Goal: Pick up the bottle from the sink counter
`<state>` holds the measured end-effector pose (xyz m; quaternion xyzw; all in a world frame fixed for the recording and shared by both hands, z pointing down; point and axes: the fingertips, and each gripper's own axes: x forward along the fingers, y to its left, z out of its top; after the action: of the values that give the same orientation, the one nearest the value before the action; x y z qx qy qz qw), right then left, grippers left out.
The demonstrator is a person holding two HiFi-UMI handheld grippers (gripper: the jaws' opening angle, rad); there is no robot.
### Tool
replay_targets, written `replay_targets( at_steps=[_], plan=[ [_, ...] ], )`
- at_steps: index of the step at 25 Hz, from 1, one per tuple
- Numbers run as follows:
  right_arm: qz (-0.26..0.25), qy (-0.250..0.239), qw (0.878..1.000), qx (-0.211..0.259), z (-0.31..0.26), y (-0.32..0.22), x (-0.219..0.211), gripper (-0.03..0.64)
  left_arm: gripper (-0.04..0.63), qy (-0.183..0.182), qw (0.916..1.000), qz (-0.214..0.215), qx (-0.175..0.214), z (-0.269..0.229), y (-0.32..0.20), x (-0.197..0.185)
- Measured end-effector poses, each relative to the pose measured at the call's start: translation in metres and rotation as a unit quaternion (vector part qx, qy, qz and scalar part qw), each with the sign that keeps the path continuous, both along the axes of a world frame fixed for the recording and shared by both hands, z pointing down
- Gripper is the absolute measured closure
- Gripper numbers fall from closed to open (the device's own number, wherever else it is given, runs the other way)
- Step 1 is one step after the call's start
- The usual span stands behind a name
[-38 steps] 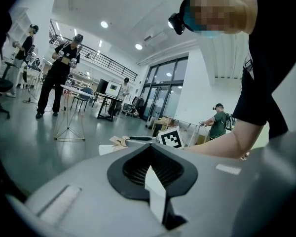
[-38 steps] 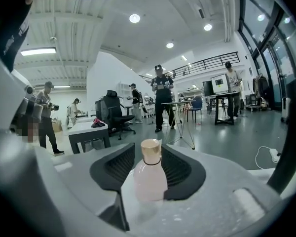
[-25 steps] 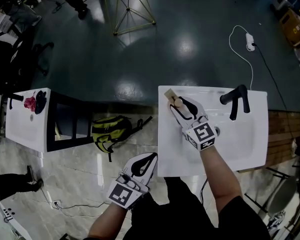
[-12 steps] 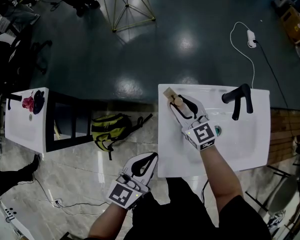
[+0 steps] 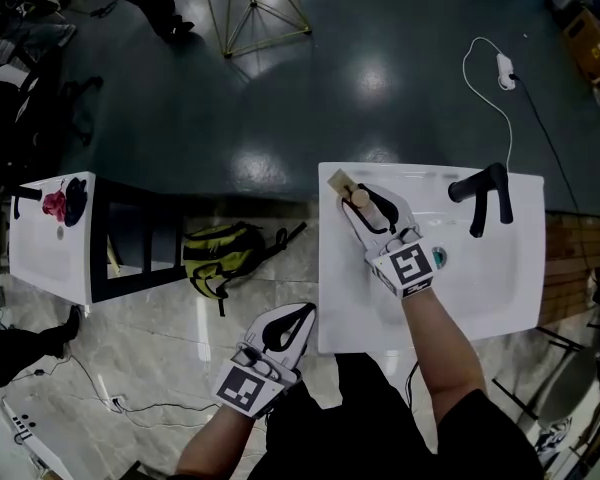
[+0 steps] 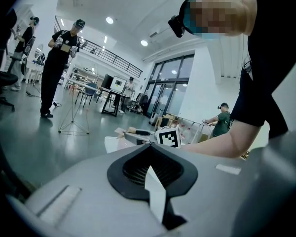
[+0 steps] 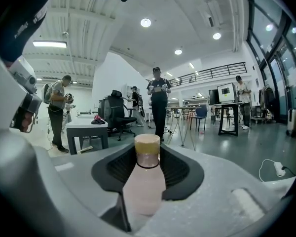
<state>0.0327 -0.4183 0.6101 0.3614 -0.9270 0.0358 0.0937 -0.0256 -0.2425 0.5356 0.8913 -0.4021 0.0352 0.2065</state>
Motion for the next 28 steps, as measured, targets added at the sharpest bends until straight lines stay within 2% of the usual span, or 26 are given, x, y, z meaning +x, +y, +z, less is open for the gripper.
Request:
replay_targets(
  at_steps=[7, 28],
  plan=[
    [-0.001, -0.01, 1.0, 0.004, -0.003, -0.002, -0.001, 0.472, 0.592, 0.002, 1.0, -0.001, -0.003, 0.001, 0.003, -0.001],
    [0.044, 0.001, 0.999, -0.031, -0.013, 0.009, 0.008, 0.477, 0.592, -0.001, 1.0, 0.001, 0.004, -0.014, 0.013, -0.015]
  ],
)
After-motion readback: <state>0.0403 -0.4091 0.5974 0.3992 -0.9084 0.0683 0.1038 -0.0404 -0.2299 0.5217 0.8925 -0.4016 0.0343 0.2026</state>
